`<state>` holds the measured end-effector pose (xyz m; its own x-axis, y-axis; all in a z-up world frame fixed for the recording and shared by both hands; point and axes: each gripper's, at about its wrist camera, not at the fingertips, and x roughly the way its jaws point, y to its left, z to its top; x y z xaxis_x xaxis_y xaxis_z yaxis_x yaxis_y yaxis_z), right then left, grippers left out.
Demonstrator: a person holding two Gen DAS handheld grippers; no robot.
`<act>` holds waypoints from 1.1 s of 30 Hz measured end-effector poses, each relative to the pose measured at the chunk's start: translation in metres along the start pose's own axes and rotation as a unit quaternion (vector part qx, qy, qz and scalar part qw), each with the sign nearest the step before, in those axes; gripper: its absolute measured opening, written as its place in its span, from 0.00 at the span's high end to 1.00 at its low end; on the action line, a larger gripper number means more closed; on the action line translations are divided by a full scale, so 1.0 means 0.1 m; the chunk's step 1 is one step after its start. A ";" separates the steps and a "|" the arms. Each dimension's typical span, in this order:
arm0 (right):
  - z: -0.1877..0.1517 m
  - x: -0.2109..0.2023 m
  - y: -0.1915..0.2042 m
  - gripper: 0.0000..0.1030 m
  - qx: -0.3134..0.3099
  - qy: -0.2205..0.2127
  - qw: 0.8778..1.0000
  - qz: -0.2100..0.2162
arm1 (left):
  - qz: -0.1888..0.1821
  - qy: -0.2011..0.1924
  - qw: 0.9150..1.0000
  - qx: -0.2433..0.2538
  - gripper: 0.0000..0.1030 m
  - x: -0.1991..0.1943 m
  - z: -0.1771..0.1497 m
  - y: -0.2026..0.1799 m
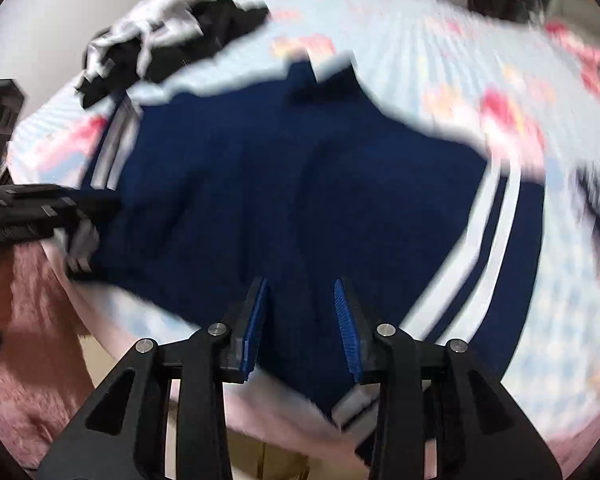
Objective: Fold clothes
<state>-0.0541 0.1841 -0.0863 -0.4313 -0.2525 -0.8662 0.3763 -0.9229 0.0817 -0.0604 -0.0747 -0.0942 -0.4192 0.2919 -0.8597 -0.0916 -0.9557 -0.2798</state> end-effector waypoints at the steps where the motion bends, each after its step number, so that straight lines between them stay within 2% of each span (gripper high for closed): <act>1: -0.08 -0.02 -0.04 0.66 0.010 -0.004 1.000 0.012 | -0.015 -0.002 1.000 -0.023 0.65 -0.04 -0.07 0.11; 3: -0.11 -0.10 -0.13 0.66 0.034 -0.018 0.998 0.040 | -0.052 -0.011 0.996 -0.072 0.65 -0.16 -0.12 0.34; 4: -0.07 -0.16 -0.18 0.66 0.048 -0.028 0.997 0.056 | -0.062 -0.028 0.994 -0.090 0.65 -0.25 -0.08 0.43; 6: 0.02 -0.28 -0.28 0.66 0.072 -0.046 0.993 0.086 | -0.058 -0.073 0.991 -0.093 0.60 -0.40 0.07 0.51; 7: 0.14 -0.30 -0.27 0.65 0.067 -0.052 0.993 0.084 | -0.053 -0.091 0.990 -0.093 0.57 -0.45 0.15 0.55; 11: 0.62 -0.37 -0.23 0.62 0.045 -0.074 0.993 0.079 | 0.004 -0.096 0.991 -0.088 0.58 -0.26 0.57 0.69; 13: 0.87 -0.30 -0.06 0.60 0.009 -0.075 0.994 0.080 | 0.025 -0.103 0.991 -0.086 0.61 -0.18 0.68 0.74; 15: 1.02 -0.17 0.04 0.59 -0.007 -0.068 0.993 0.093 | 0.057 -0.122 0.987 -0.092 0.67 -0.17 0.72 0.82; 17: 1.15 0.04 0.16 0.59 -0.017 -0.058 0.994 0.090 | 0.108 -0.131 0.979 -0.112 0.67 -0.13 0.74 0.92; 19: 1.27 0.27 0.26 0.59 -0.018 -0.046 0.995 0.084 | 0.126 -0.121 0.974 -0.147 0.67 -0.13 0.61 1.10; 21: 1.36 0.46 0.32 0.59 -0.011 -0.035 0.997 0.073 | 0.104 -0.121 0.973 -0.165 0.70 -0.15 0.53 1.21; 25: 1.47 0.64 0.34 0.59 0.007 -0.058 0.996 0.068 | 0.011 -0.158 0.974 -0.161 0.66 -0.31 0.52 1.26; 26: 1.49 0.70 0.34 0.59 0.009 -0.062 0.996 0.065 | -0.013 -0.160 0.975 -0.155 0.65 -0.32 0.54 1.24; 28: 1.47 0.94 0.33 0.59 -0.009 -0.041 0.998 0.044 | -0.019 -0.133 0.982 -0.136 0.63 -0.19 0.61 1.15; 30: 1.47 1.05 0.28 0.59 -0.005 -0.032 0.999 0.043 | 0.057 -0.083 0.989 -0.107 0.62 0.03 0.65 1.06; 33: 1.49 1.06 0.16 0.59 0.029 -0.033 0.997 0.064 | 0.075 -0.080 0.988 -0.108 0.62 0.06 0.65 1.05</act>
<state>-0.2164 0.0987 -0.1034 -0.4360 -0.3866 -0.8127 0.3846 -0.8965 0.2201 -0.1309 -0.1760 -0.1012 -0.5527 0.1213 -0.8245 0.1696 -0.9523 -0.2538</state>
